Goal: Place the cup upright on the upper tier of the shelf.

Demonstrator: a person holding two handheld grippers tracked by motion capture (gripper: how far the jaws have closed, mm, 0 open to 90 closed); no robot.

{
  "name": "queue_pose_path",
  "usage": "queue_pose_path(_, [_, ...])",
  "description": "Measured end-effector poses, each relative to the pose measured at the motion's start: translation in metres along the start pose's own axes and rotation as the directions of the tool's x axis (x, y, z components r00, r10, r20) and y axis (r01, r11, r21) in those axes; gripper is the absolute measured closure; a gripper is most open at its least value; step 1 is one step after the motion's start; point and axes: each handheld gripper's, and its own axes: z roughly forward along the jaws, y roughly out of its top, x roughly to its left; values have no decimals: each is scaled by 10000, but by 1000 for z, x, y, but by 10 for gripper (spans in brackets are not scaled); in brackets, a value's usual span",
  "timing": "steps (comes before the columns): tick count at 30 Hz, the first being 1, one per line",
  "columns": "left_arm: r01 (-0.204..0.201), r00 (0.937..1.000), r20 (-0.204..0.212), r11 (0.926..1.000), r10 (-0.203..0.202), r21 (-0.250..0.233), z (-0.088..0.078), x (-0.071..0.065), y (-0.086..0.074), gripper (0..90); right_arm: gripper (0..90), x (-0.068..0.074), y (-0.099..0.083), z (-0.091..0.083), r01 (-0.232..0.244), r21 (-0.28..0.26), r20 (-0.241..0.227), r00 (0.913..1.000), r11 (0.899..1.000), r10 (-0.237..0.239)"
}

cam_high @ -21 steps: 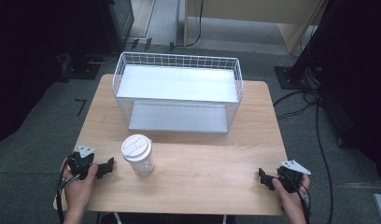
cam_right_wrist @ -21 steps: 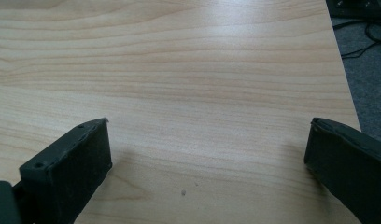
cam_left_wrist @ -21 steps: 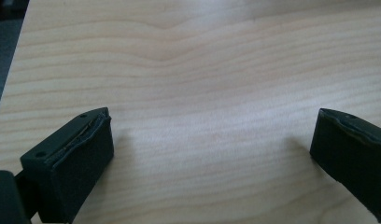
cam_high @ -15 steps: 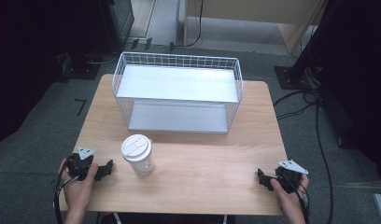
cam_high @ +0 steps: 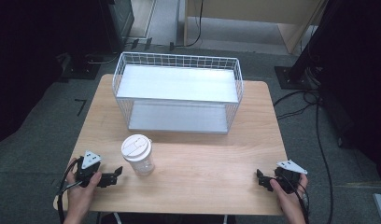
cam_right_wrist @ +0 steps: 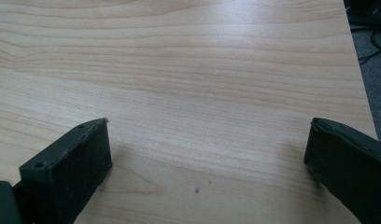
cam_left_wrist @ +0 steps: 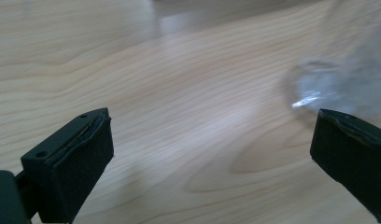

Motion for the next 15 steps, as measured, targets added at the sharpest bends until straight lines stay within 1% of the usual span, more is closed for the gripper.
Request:
queue_pose_path(1, [0,9996,285,9999,3,-115,-1,-2,1,0,4,0,0,0,0,0,0,10000,10000,0])
queue_pose_path(2, [-20,9989,474,9996,33,-281,-3,-5,2,0,4,0,0,0,1,-1,-1,10000,10000,-1])
queue_pose_path(6, [-101,9956,923,9978,162,-656,-6,-16,6,0,4,0,0,0,0,-2,-1,10000,10000,0])
queue_pose_path(8, [-266,9945,994,9973,334,-688,-5,-24,8,1,4,0,0,0,-12,-7,-17,10000,10000,12])
queue_pose_path(9, [-398,9921,1160,9965,482,-738,-3,-31,9,1,4,0,0,0,-8,-10,-47,10000,10000,8])
queue_pose_path(10, [-398,9921,1160,9965,482,-738,-3,-31,9,1,4,0,0,0,-6,-8,-45,10000,10000,6])
queue_pose_path(11, [-409,9902,1304,9960,511,-792,-3,-34,9,1,4,0,0,0,-6,-8,-45,10000,10000,6])
queue_pose_path(12, [-389,9869,1525,9955,519,-868,-3,-37,10,1,4,0,0,0,-3,-7,-41,10000,10000,3])
queue_pose_path(15, [-228,9827,1802,9930,436,-1160,-4,-42,11,1,4,0,0,0,-2,-10,-51,10000,10000,2])
